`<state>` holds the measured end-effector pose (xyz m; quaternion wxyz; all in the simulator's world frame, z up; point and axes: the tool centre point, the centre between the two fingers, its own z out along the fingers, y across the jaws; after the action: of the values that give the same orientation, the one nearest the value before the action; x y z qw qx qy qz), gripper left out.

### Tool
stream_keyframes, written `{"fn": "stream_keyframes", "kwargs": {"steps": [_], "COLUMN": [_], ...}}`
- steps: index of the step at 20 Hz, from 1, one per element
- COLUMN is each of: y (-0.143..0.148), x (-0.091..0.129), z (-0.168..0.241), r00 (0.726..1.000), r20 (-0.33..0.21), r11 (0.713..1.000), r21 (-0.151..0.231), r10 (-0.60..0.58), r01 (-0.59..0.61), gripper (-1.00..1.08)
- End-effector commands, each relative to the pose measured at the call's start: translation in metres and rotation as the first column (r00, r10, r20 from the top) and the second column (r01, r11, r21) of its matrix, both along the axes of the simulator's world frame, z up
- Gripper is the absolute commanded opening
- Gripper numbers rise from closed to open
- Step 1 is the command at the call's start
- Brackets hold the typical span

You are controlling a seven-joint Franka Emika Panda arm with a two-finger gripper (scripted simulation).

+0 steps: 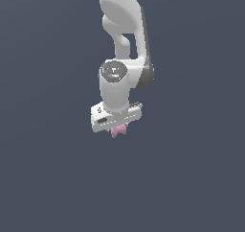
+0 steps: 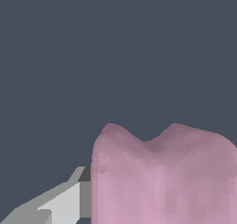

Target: Pick up the object and move it to a goal position.

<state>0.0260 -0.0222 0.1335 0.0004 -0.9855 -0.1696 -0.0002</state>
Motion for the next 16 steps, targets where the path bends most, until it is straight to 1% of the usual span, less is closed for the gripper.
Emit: {"fn": "stream_keyframes", "kwargs": {"steps": [1,11,16], "y": [-0.014,-0.072,-0.096], "x": [0.005,0.029,0.039], "z": [0.025,0.124,0.164], "r00": [1.000,1.000,1.000], "r20": [0.000,0.000,0.000], "r11": [1.000,1.000,1.000], "r21": [0.000,0.001,0.001], "r10": [0.000,0.000,0.000], "r01": [0.000,0.000,0.000], "gripper": [-1.00,-1.00,-1.00]}}
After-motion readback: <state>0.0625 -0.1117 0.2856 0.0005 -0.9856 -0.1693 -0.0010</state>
